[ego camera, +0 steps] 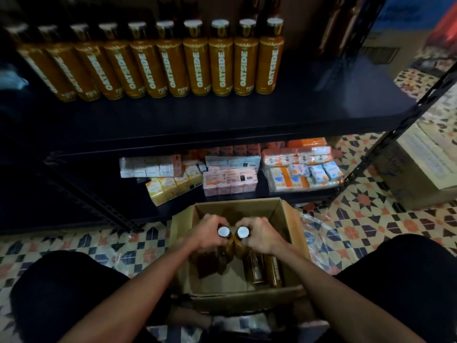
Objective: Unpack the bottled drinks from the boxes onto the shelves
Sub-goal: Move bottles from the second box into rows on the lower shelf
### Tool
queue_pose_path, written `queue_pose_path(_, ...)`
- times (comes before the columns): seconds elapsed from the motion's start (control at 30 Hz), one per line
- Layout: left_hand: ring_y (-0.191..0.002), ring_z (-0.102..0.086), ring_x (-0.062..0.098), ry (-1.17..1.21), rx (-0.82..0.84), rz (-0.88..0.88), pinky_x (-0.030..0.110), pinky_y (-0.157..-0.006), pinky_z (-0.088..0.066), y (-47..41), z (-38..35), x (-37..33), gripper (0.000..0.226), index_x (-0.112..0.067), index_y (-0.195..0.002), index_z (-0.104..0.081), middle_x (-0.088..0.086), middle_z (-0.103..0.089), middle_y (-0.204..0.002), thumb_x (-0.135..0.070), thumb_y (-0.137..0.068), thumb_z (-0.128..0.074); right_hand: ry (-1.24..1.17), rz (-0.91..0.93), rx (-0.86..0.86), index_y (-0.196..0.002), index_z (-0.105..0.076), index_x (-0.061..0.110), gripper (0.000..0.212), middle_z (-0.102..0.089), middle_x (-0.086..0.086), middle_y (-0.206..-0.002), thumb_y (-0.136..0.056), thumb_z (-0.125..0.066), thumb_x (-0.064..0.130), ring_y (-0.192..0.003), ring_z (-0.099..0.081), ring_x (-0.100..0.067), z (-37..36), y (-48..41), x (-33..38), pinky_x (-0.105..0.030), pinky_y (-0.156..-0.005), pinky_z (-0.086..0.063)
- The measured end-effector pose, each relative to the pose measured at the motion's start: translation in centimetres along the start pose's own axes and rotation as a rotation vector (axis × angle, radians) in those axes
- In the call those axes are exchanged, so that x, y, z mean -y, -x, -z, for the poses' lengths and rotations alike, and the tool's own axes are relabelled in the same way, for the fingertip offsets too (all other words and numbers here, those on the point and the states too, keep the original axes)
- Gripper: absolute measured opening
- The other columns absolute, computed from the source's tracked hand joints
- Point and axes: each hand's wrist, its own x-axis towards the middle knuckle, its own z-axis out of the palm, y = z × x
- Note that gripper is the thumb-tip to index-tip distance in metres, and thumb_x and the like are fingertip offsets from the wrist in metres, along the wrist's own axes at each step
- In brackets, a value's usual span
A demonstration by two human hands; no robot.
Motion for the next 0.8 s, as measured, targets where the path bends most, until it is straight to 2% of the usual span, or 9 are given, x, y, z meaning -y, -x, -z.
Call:
queue_pose_path(0.07,-0.090,-0.063,0.004,-0.034,-0.043,-0.041,0.020,-0.074,-0.051,0.4,2.6,-1.5,0.041,-0.022,-0.108,-0.072,-0.010,-0.069,-0.102,-0.029,-0.070,-0.083,0.007,0.036,-0.027,-0.119,-0.069,0.035,0.054,-0.069,0.013,-0.116,-0.067,-0.080,0.026,-0.111,-0.060,-0.005,2.4,0.4,1.8,-0.024,-0.098,-0.050)
queue_pose_path(0.13,-0.091,-0.064,0.005,-0.040,-0.075,-0.062,0.028,-0.078,-0.056,1.0,5.2,-3.0,0.041,-0.022,-0.106,-0.073,-0.010,-0.069,-0.103,-0.033,-0.068,-0.083,-0.003,0.070,-0.054,-0.120,-0.070,0.030,0.051,-0.069,0.013,-0.115,-0.071,-0.083,0.020,-0.104,-0.060,0.001,5.0,1.0,3.7,-0.009,-0.085,-0.044)
queue_pose_path(0.2,-0.086,-0.065,0.004,-0.029,-0.093,-0.099,0.033,-0.077,-0.059,1.5,7.7,-4.4,0.033,-0.023,-0.100,-0.074,-0.010,-0.070,-0.097,-0.030,-0.069,-0.083,-0.020,0.113,-0.091,-0.118,-0.071,0.029,0.047,-0.069,0.016,-0.108,-0.074,-0.084,0.020,-0.096,-0.060,0.006,7.4,1.7,5.4,-0.002,-0.070,-0.042)
queue_pose_path(0.3,-0.089,-0.064,0.004,-0.046,-0.151,-0.127,0.032,-0.078,-0.058,2.7,11.3,-7.0,0.031,-0.022,-0.101,-0.073,-0.011,-0.068,-0.098,-0.027,-0.072,-0.083,-0.051,0.176,-0.160,-0.113,-0.070,0.036,0.045,-0.068,0.018,-0.108,-0.074,-0.086,0.024,-0.101,-0.061,0.002,10.1,2.7,7.8,-0.007,-0.073,-0.043)
queue_pose_path(0.47,-0.093,-0.059,0.006,-0.116,-0.295,-0.158,0.029,-0.077,-0.054,4.3,16.6,-10.2,0.051,-0.031,-0.113,-0.071,-0.010,-0.067,-0.097,-0.049,-0.066,-0.080,-0.119,0.279,-0.256,-0.115,-0.069,0.039,0.049,-0.071,0.017,-0.107,-0.071,-0.087,0.028,-0.097,-0.065,0.002,14.0,4.0,11.6,-0.018,-0.074,-0.052)
queue_pose_path(0.6,-0.076,-0.064,0.005,-0.105,-0.357,-0.210,0.024,-0.063,-0.054,5.8,20.3,-13.1,0.044,-0.027,-0.112,-0.070,-0.009,-0.067,-0.081,-0.038,-0.072,-0.083,-0.173,0.382,-0.316,-0.113,-0.069,0.044,0.051,-0.072,0.015,-0.102,-0.068,-0.087,0.029,-0.096,-0.067,-0.002,17.0,5.0,14.2,-0.025,-0.078,-0.055)
queue_pose_path(0.7,-0.078,-0.066,0.006,-0.095,-0.438,-0.252,0.035,-0.070,-0.058,6.5,22.4,-14.4,0.039,-0.030,-0.107,-0.070,-0.009,-0.069,-0.084,-0.044,-0.072,-0.081,-0.216,0.454,-0.330,-0.117,-0.068,0.043,0.054,-0.073,0.013,-0.103,-0.072,-0.088,0.022,-0.098,-0.069,-0.005,19.4,5.5,15.8,-0.027,-0.083,-0.058)
queue_pose_path(0.8,-0.089,-0.065,0.000,-0.078,-0.532,-0.291,0.033,-0.081,-0.058,7.0,24.2,-15.4,0.044,-0.031,-0.113,-0.069,-0.014,-0.070,-0.099,-0.050,-0.075,-0.077,-0.223,0.512,-0.330,-0.121,-0.065,0.048,0.058,-0.071,0.012,-0.110,-0.076,-0.087,0.019,-0.107,-0.065,-0.002,22.0,6.0,17.8,-0.025,-0.086,-0.056)
